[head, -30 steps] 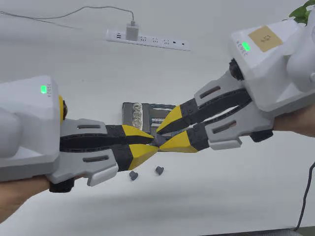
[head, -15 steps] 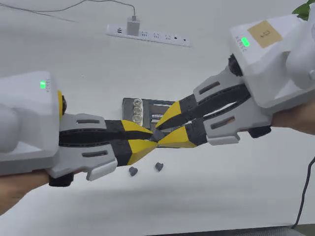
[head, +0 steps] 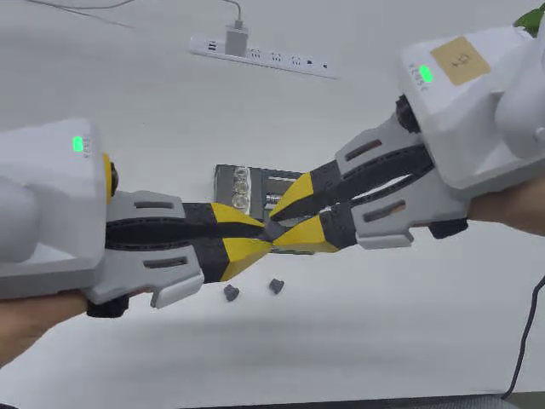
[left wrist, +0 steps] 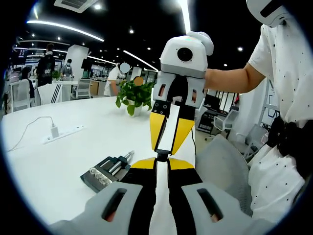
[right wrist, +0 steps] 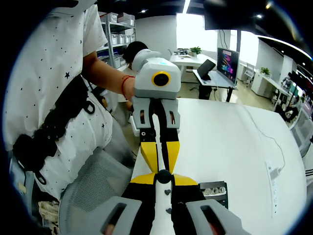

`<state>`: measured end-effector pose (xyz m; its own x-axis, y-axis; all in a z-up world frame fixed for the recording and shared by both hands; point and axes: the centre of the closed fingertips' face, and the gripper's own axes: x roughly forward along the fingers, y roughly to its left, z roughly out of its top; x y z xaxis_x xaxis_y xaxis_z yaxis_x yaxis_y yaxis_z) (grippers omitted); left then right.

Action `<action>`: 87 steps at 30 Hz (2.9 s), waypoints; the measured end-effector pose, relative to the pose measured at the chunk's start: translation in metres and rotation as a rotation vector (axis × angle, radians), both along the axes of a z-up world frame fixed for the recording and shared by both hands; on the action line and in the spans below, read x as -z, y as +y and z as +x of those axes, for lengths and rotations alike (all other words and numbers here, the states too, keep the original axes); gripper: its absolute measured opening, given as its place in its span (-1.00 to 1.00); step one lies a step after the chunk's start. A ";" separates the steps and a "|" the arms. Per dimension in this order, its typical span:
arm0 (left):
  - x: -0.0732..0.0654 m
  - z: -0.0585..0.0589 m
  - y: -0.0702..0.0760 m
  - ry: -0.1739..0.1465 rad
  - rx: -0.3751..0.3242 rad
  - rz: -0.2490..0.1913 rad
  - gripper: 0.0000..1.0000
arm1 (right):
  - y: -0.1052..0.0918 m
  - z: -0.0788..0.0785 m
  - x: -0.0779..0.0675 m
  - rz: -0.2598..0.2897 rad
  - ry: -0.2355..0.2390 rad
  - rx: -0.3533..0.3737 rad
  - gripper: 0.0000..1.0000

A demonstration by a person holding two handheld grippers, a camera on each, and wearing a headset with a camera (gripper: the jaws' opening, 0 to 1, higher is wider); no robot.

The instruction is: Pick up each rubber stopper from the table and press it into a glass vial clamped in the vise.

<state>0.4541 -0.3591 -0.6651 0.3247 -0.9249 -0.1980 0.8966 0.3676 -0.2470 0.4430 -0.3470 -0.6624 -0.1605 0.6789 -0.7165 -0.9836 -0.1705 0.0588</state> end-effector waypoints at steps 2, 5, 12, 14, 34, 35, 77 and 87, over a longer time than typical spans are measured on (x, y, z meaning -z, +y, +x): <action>0.000 0.001 0.001 -0.006 -0.004 -0.002 -0.92 | 0.001 0.000 0.000 0.001 -0.002 -0.002 -0.88; 0.001 0.001 0.002 -0.020 -0.003 0.006 -0.92 | 0.002 0.000 0.001 -0.002 -0.006 -0.009 -0.88; 0.002 0.002 0.003 -0.033 -0.003 0.013 -0.91 | 0.003 0.002 0.003 0.001 -0.014 -0.024 -0.89; 0.001 0.002 0.004 -0.036 -0.002 0.011 -0.90 | 0.002 0.003 0.003 0.003 -0.017 -0.027 -0.89; 0.016 0.006 0.022 -0.066 -0.035 0.078 -0.52 | 0.003 0.026 0.007 -0.020 -0.020 -0.017 -0.88; 0.018 0.007 0.024 -0.067 -0.040 0.083 -0.49 | 0.003 0.029 0.007 -0.023 -0.023 -0.011 -0.88; 0.061 0.024 0.052 -0.058 -0.099 0.112 0.61 | 0.010 0.157 0.123 -0.306 -0.098 0.211 -0.87; 0.067 0.026 0.050 -0.048 -0.090 0.112 0.75 | 0.006 0.163 0.136 -0.335 -0.110 0.202 -0.87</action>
